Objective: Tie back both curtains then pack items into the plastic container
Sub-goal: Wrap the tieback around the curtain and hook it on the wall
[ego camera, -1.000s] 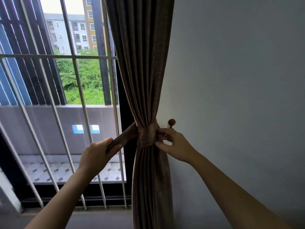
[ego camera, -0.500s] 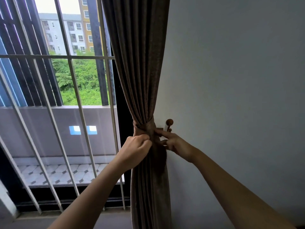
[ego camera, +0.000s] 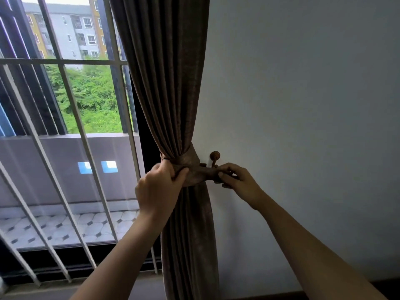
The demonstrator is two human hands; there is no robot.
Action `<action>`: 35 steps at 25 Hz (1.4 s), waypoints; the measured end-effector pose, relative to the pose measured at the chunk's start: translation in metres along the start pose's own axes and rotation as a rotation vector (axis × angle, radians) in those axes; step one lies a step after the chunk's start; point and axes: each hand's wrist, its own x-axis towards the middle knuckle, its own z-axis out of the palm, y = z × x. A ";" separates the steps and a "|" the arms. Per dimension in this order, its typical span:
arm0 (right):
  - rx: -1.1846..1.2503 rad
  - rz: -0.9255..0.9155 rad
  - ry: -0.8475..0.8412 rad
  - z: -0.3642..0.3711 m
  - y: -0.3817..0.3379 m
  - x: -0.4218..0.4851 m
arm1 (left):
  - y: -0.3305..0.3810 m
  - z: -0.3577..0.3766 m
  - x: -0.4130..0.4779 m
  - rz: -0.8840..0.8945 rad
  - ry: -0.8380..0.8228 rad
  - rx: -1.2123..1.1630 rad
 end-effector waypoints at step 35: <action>0.415 0.377 0.264 0.012 0.038 0.055 | -0.068 0.034 0.026 1.095 0.134 0.265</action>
